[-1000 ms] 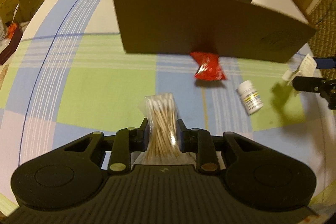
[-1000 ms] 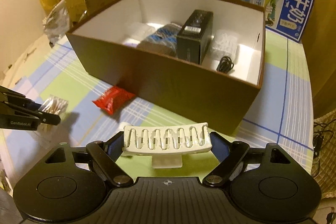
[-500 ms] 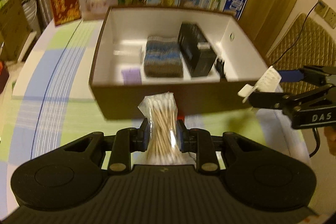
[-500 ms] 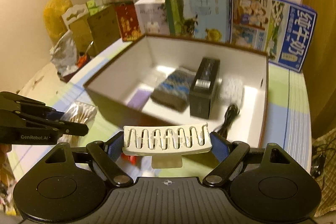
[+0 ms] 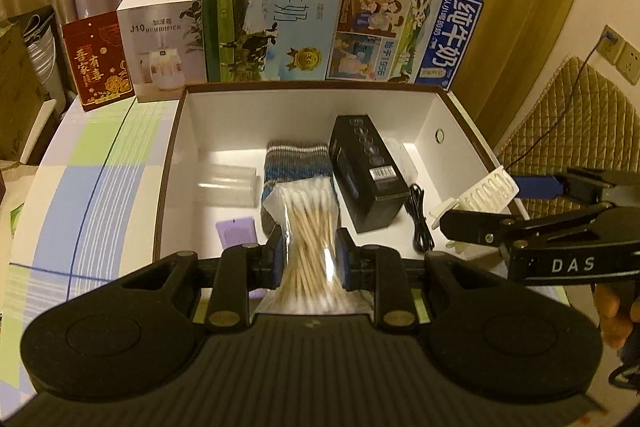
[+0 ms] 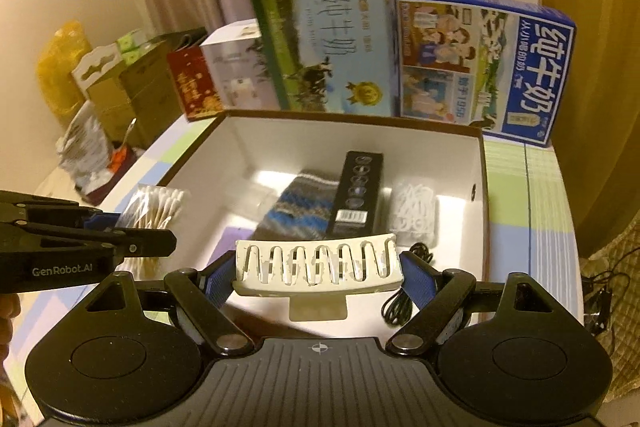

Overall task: Organize objects
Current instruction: 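Carry the swab bag with the left tool into the brown box while the right tool carries the rack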

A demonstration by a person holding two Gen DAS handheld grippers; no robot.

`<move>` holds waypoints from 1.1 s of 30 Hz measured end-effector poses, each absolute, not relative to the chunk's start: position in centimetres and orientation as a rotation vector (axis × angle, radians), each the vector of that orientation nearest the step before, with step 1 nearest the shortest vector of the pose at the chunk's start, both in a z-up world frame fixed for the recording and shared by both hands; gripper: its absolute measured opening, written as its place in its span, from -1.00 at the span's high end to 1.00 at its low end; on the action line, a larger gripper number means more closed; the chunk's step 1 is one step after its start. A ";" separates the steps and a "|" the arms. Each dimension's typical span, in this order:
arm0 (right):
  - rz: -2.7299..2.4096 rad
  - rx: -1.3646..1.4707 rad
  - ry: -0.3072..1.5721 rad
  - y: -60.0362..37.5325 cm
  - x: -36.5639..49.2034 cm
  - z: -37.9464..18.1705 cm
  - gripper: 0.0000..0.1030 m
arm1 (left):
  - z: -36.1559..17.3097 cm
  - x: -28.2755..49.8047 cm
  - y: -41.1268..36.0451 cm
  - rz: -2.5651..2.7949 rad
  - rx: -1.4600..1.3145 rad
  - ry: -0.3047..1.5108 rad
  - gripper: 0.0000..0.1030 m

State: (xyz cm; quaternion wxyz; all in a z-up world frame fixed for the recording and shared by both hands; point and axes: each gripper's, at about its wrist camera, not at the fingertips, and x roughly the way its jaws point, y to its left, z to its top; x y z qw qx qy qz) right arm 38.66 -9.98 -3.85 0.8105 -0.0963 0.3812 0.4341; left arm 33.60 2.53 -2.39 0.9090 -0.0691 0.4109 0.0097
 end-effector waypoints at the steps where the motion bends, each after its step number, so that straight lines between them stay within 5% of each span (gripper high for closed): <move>1: 0.919 -0.198 0.820 -9.8 39.0 -3.9 -0.59 | -2.4 34.0 2.6 0.021 -0.144 0.847 0.59; 33: 0.809 -0.216 1.007 -7.3 42.9 -10.3 -0.59 | -10.5 41.5 3.1 0.031 -0.161 1.075 0.58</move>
